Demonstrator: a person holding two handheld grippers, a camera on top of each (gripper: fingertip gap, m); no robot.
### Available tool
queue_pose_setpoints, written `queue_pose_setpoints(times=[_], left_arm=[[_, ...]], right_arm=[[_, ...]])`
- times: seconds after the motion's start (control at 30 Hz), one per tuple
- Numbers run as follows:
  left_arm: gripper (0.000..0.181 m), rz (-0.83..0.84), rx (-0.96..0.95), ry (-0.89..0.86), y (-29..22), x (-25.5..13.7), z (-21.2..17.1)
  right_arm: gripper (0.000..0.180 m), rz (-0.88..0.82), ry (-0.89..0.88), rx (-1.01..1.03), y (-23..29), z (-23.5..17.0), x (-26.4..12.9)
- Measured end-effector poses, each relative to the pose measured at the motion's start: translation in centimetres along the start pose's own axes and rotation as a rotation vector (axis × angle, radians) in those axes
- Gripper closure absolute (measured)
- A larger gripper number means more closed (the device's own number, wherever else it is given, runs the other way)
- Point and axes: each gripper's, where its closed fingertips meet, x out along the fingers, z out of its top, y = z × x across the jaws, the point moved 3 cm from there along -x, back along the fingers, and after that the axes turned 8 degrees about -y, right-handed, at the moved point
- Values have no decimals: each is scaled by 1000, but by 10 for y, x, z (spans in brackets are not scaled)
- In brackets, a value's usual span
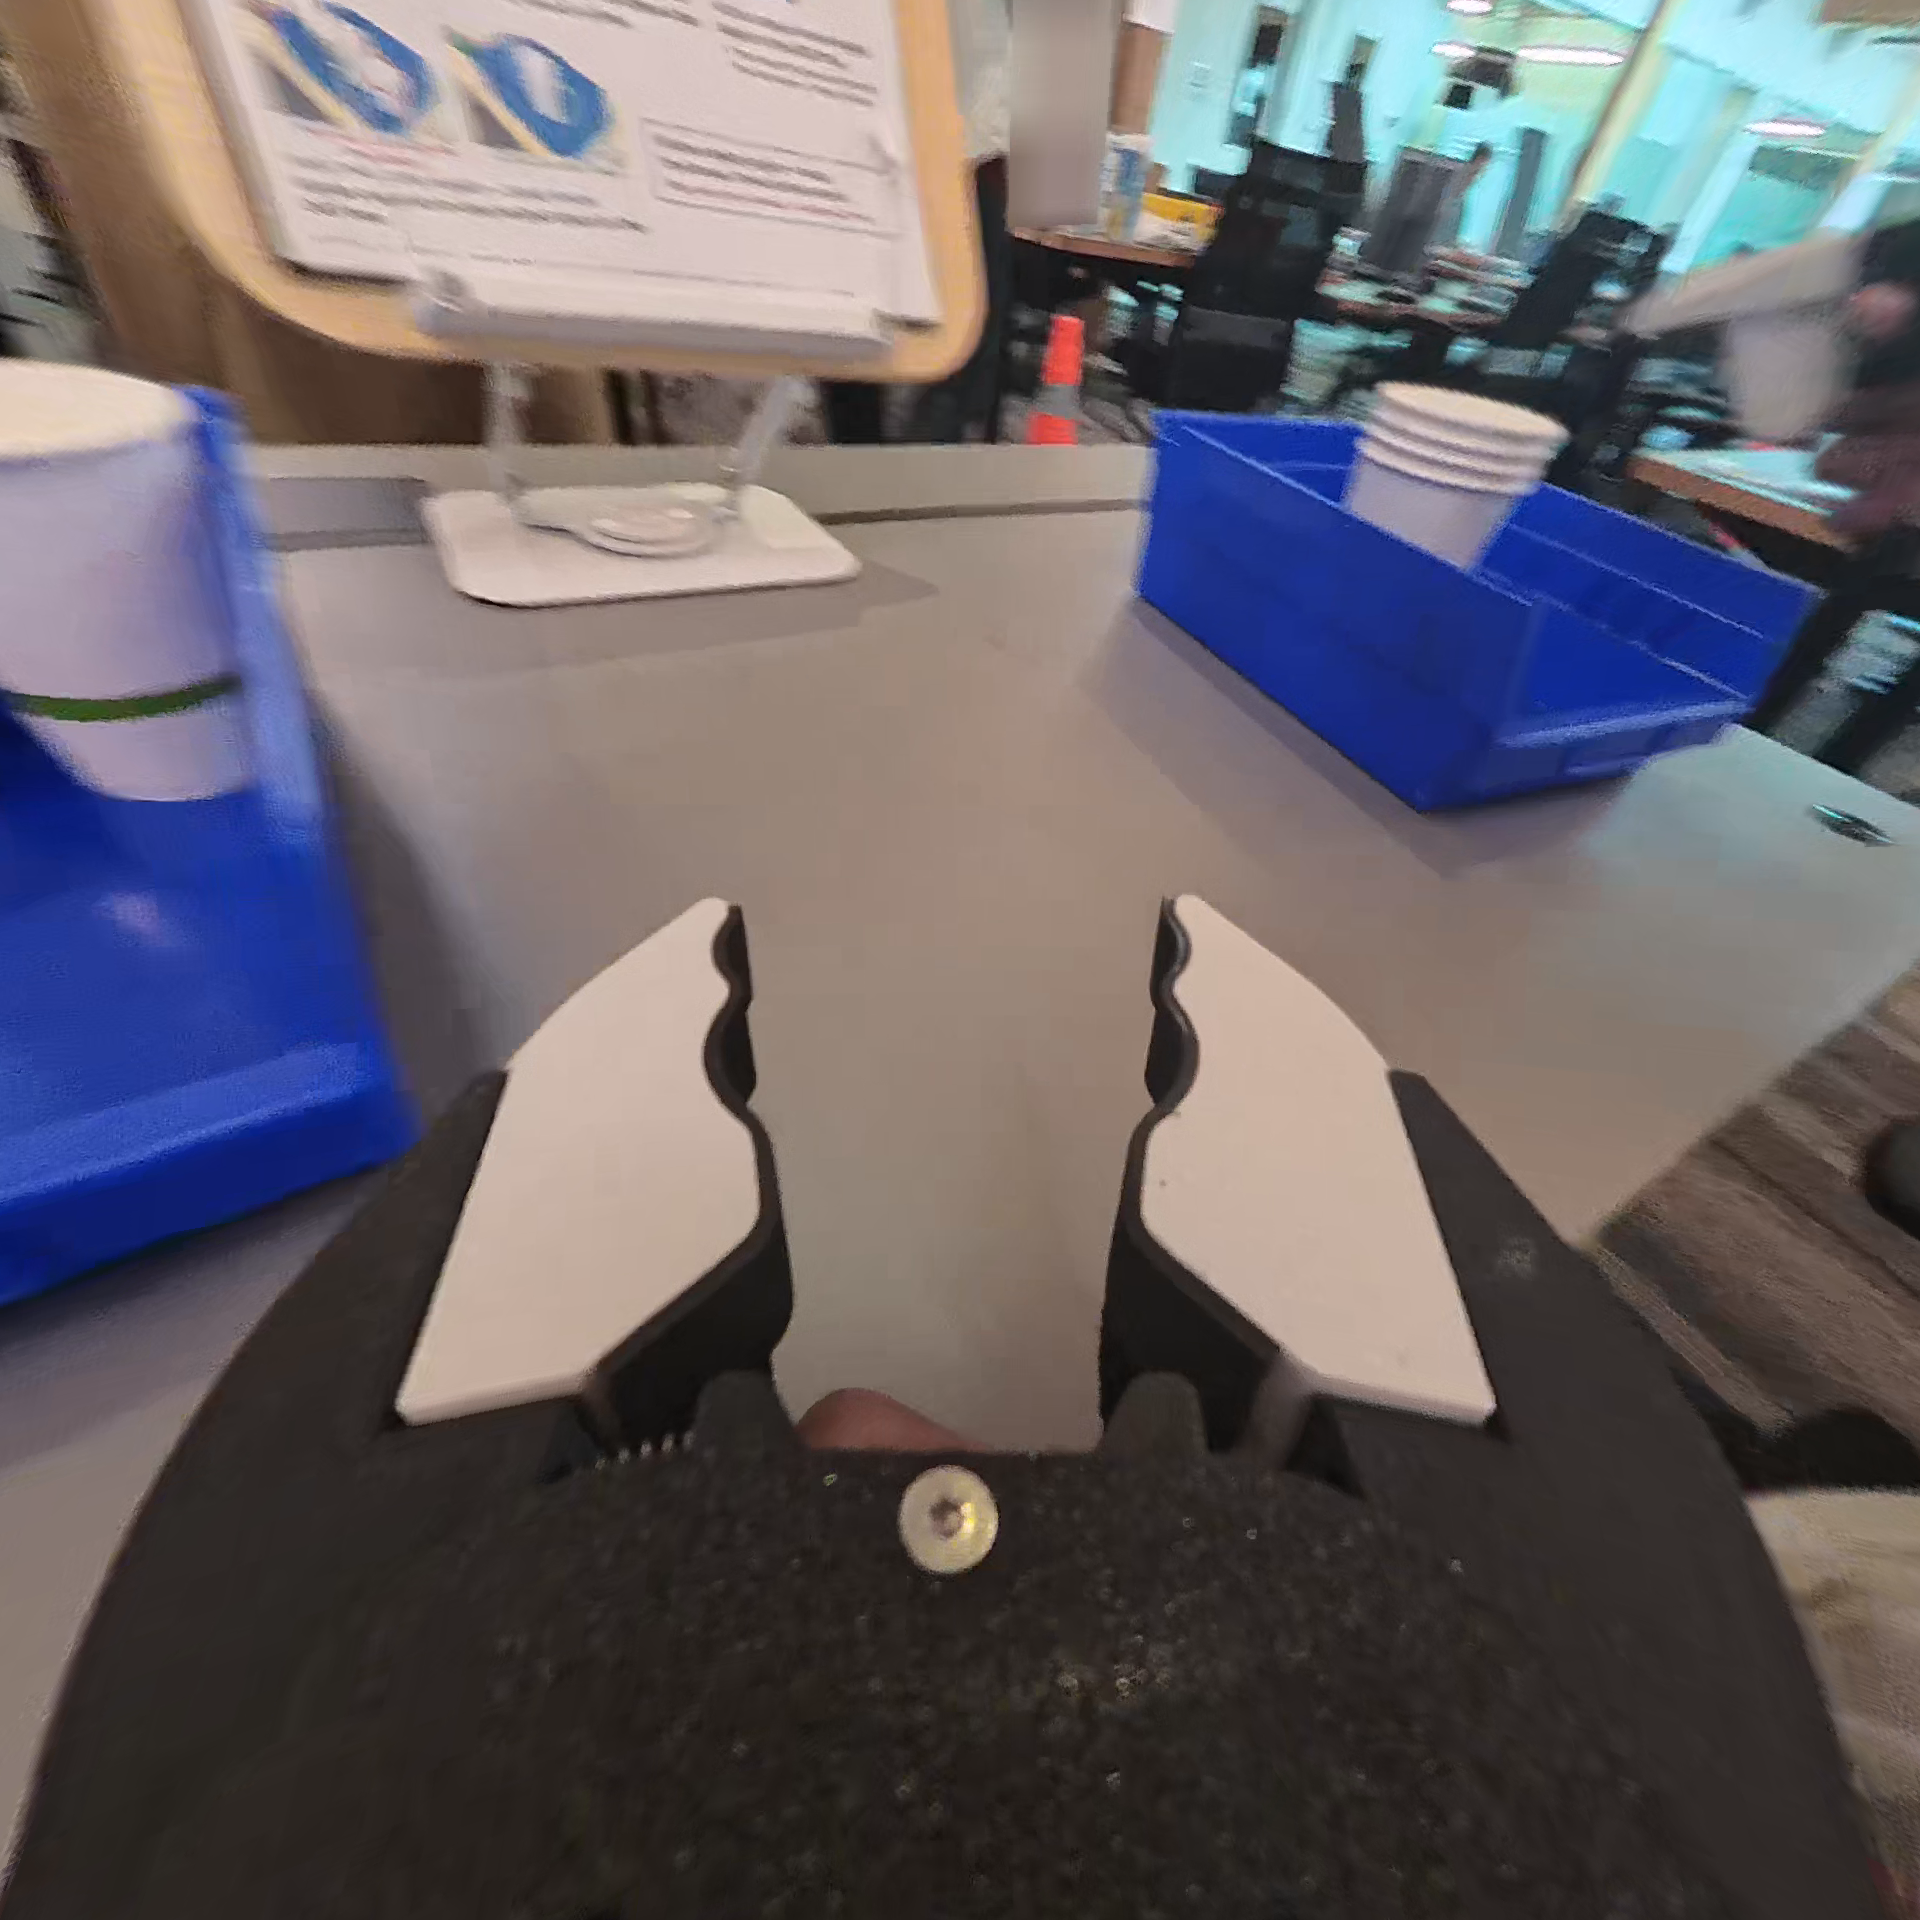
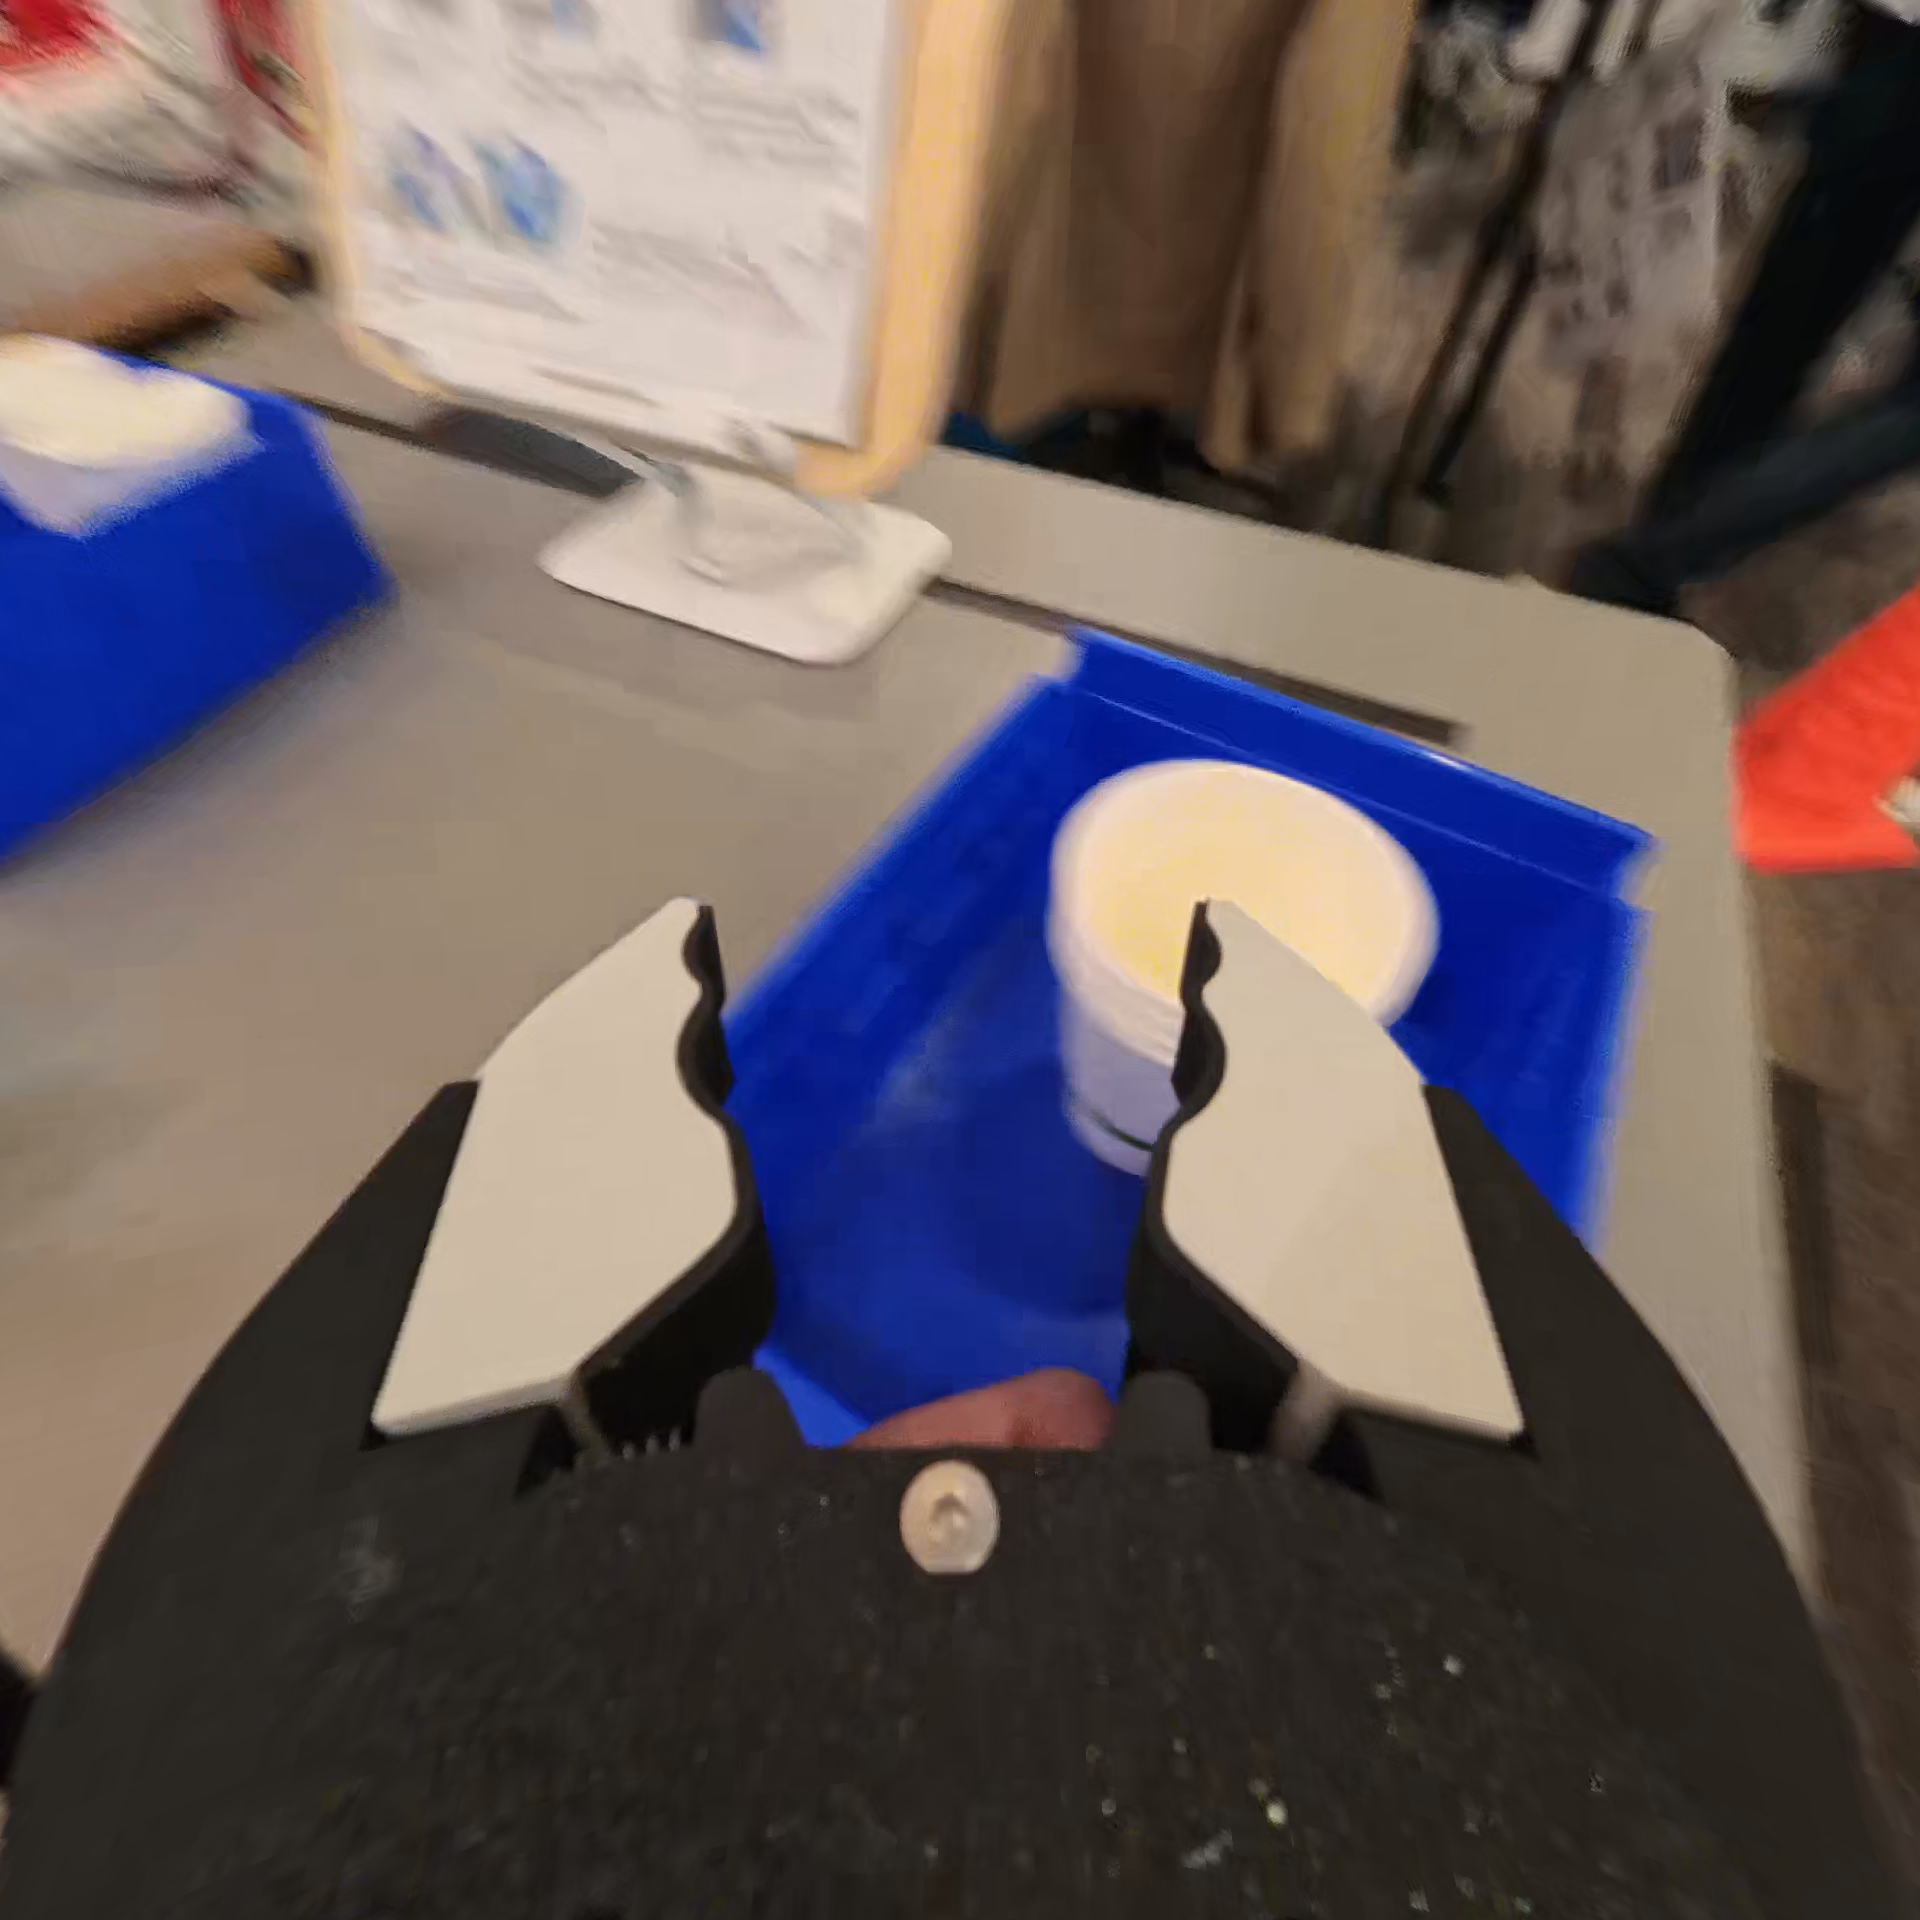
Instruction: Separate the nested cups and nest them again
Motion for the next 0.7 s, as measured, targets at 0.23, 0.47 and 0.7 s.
queue_pose_setpoints(times=[0.23,0.47,0.7], left_arm=[[102,280,-7,46,144,-9,68],[96,323,92,319,242,83,41],[95,330,174,414,265,147,16]], right_arm=[[100,497,-32,124,202,-64,3],[102,654,28,168,267,-95,3],[107,639,-29,293,233,-80,-18]])
